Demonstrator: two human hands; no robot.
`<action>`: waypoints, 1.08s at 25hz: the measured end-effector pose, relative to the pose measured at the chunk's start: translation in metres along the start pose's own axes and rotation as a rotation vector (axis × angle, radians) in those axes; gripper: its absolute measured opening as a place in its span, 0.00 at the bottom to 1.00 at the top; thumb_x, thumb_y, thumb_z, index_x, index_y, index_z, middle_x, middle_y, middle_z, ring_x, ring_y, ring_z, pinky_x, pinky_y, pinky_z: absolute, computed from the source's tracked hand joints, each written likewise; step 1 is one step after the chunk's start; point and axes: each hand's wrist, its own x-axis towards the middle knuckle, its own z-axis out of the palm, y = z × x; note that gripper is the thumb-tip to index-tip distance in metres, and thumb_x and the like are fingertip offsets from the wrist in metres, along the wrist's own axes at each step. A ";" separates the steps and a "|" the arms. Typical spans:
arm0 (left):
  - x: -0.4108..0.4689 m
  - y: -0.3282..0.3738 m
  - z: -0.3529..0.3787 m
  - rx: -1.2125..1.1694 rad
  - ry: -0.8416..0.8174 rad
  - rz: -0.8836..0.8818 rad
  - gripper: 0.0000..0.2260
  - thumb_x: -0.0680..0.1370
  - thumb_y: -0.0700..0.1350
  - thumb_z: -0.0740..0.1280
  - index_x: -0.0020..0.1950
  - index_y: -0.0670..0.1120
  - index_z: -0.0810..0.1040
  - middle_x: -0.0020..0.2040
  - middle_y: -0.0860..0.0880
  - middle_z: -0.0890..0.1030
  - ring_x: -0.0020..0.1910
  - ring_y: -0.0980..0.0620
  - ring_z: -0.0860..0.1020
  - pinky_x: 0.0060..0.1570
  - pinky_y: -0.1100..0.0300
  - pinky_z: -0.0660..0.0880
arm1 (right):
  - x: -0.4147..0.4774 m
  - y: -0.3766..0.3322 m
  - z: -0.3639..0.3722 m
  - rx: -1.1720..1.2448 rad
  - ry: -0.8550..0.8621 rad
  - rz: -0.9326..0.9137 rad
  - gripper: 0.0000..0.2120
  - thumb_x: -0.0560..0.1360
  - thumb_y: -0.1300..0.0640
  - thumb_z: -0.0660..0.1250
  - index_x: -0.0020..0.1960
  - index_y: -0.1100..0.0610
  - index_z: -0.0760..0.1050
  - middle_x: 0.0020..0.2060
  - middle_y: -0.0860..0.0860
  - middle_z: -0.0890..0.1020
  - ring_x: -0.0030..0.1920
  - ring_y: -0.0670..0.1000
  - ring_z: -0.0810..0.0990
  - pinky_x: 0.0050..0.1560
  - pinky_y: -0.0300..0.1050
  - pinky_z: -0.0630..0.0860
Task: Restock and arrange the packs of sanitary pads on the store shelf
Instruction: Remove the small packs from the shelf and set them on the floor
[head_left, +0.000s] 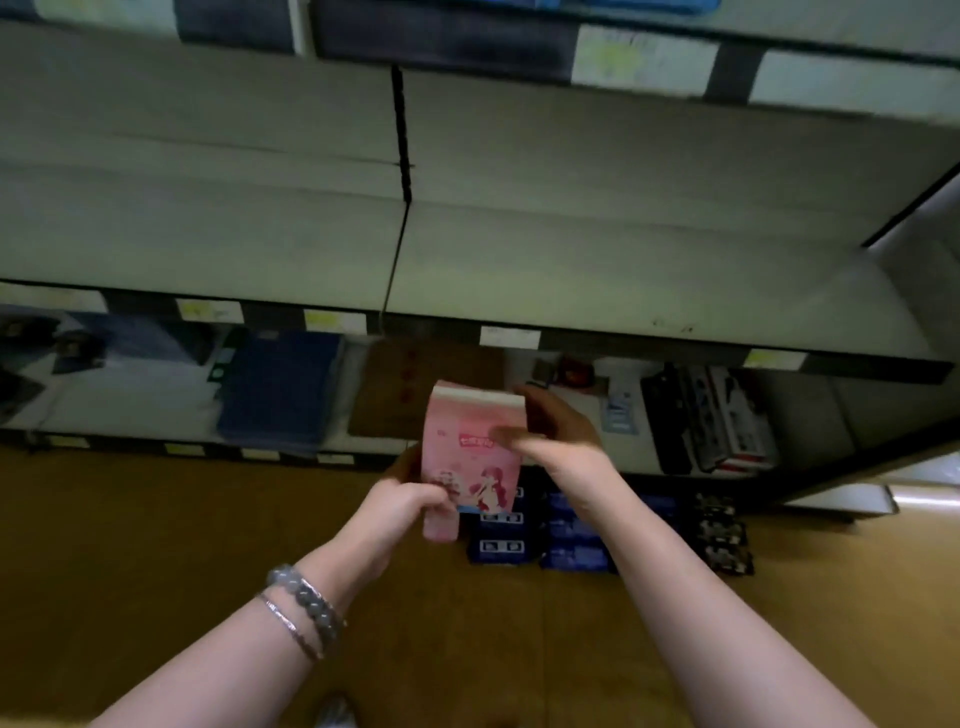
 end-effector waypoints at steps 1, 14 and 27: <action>0.018 -0.015 -0.004 -0.010 0.017 -0.026 0.12 0.73 0.32 0.65 0.53 0.45 0.75 0.53 0.49 0.78 0.59 0.47 0.75 0.56 0.56 0.72 | 0.012 0.019 0.007 -0.002 0.000 0.021 0.26 0.70 0.55 0.72 0.67 0.52 0.70 0.58 0.49 0.78 0.57 0.49 0.78 0.50 0.40 0.79; 0.251 -0.302 -0.060 0.016 -0.110 -0.077 0.25 0.72 0.25 0.61 0.64 0.46 0.69 0.53 0.51 0.78 0.49 0.55 0.77 0.38 0.67 0.77 | 0.137 0.331 0.106 -0.104 -0.179 0.173 0.27 0.66 0.65 0.75 0.50 0.40 0.67 0.46 0.37 0.74 0.47 0.33 0.76 0.44 0.27 0.74; 0.365 -0.495 -0.042 0.140 -0.031 -0.104 0.32 0.68 0.25 0.65 0.71 0.41 0.65 0.53 0.46 0.78 0.46 0.51 0.77 0.34 0.62 0.75 | 0.179 0.533 0.144 -0.629 -0.388 0.126 0.36 0.65 0.52 0.77 0.65 0.55 0.61 0.56 0.44 0.67 0.54 0.40 0.66 0.48 0.29 0.67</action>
